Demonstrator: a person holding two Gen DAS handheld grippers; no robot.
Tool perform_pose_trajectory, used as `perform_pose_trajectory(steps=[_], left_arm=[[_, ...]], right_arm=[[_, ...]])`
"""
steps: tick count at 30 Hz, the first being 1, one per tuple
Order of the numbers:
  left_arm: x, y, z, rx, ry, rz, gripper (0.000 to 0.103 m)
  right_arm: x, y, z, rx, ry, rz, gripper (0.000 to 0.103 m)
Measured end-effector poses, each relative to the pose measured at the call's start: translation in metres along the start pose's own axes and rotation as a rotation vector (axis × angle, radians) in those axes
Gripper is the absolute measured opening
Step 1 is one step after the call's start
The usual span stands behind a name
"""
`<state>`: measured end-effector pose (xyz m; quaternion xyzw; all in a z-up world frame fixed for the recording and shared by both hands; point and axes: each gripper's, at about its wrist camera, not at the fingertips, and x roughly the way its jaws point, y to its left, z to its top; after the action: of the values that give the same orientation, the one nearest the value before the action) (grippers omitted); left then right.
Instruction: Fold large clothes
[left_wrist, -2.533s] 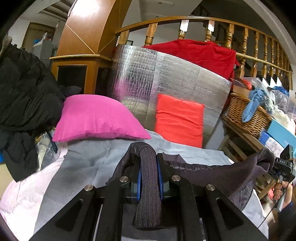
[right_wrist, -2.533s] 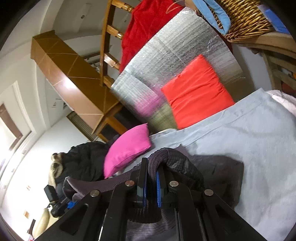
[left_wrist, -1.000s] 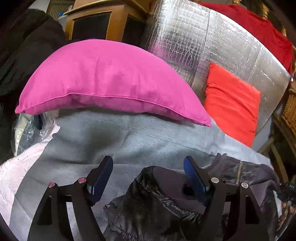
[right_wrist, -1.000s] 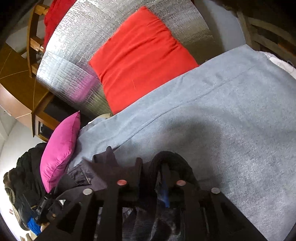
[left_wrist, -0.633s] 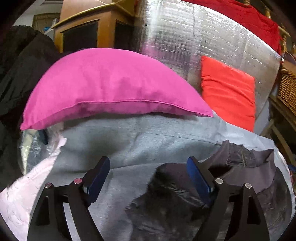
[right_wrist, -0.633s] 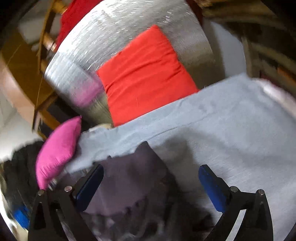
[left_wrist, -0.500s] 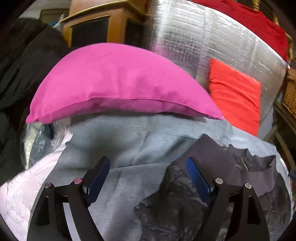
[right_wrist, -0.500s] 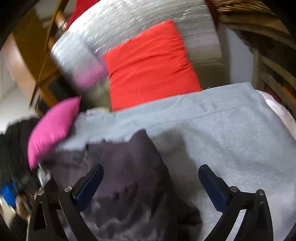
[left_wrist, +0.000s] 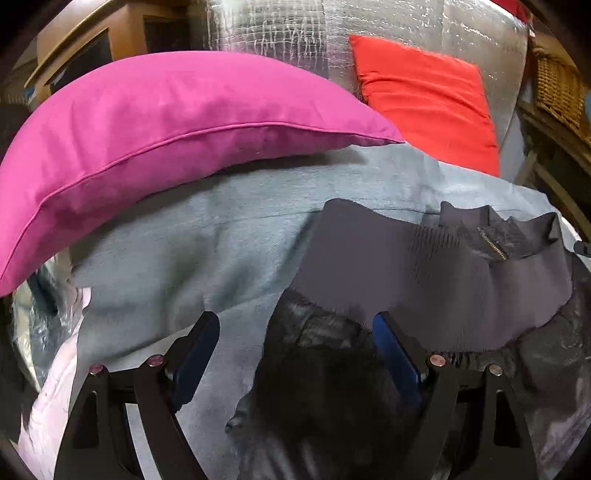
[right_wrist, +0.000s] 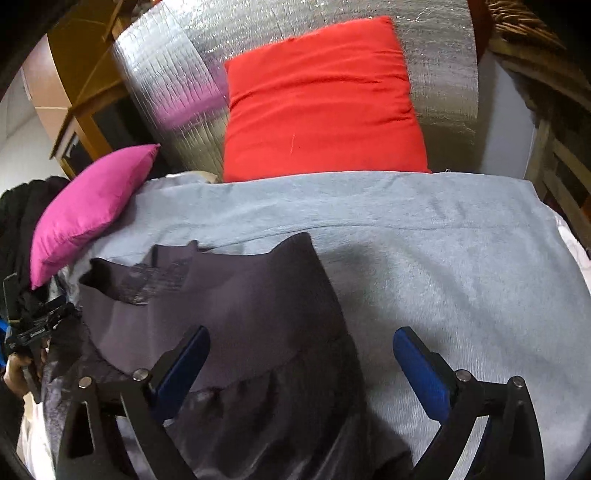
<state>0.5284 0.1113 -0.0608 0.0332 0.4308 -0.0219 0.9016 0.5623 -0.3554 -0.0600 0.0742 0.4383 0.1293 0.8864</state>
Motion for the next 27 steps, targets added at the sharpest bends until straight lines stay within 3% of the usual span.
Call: perform_pose_trajectory(steps=[4, 15, 16, 17, 18, 20, 24, 27], left_arm=[[0.012, -0.006, 0.009, 0.017, 0.022, 0.003, 0.085], [0.025, -0.014, 0.025, 0.017, 0.009, 0.013, 0.084], [0.027, -0.014, 0.025, 0.017, 0.014, 0.011, 0.065], [0.03, -0.015, 0.024, 0.019, 0.029, 0.01, 0.025], [0.032, -0.014, 0.024, 0.018, 0.046, 0.022, 0.01], [0.032, -0.014, 0.021, 0.013, 0.039, 0.029, 0.008], [0.016, -0.001, 0.022, -0.034, -0.029, 0.066, 0.007], [0.027, 0.015, 0.021, -0.106, -0.003, 0.088, 0.007]], right_arm=[[0.014, -0.006, 0.002, 0.003, 0.033, -0.005, 0.08], [0.024, -0.007, 0.005, 0.011, 0.027, 0.047, 0.079], [0.027, -0.005, 0.005, 0.006, 0.033, 0.052, 0.066], [0.029, -0.003, 0.006, 0.003, 0.041, 0.052, 0.052], [0.031, -0.002, 0.006, 0.003, 0.046, 0.027, 0.033], [0.03, 0.001, 0.005, -0.009, 0.048, 0.03, 0.02], [0.003, 0.002, 0.01, -0.013, -0.056, -0.006, 0.016], [-0.012, -0.013, 0.015, 0.047, -0.127, -0.045, 0.008]])
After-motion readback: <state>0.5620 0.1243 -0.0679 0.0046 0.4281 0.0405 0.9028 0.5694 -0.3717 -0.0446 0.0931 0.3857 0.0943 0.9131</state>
